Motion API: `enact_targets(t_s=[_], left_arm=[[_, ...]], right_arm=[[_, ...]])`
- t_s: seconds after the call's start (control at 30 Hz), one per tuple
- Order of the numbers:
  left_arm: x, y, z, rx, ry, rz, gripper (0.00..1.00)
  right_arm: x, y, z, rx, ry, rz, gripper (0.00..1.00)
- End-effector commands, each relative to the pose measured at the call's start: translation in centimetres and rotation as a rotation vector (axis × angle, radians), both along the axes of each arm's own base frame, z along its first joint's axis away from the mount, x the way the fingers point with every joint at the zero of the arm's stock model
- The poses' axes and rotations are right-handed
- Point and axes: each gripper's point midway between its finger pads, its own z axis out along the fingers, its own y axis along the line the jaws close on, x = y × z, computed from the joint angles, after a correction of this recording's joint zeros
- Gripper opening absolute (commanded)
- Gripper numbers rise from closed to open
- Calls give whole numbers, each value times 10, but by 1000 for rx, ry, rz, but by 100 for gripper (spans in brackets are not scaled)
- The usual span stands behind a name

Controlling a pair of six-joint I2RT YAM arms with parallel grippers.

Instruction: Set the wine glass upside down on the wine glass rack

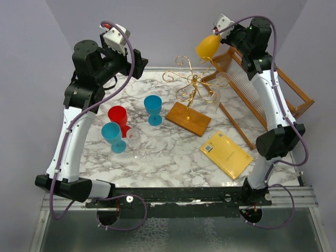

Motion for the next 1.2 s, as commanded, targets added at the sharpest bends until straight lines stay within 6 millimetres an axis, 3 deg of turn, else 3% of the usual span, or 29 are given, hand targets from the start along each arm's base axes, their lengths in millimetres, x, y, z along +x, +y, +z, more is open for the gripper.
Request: enact_targets(t_s=[0.0, 0.37, 0.7, 1.17], left_arm=[[-6, 9, 9, 14, -39, 22, 91], [-8, 12, 13, 22, -53, 25, 91], [-10, 14, 14, 28, -61, 27, 91], [-7, 13, 14, 33, -61, 21, 91]], right_arm=[[-11, 26, 22, -132, -122, 151, 1], [-32, 63, 2, -287, -120, 407, 1], [-55, 85, -14, -392, -109, 597, 1], [-48, 94, -38, -474, -102, 618, 1]])
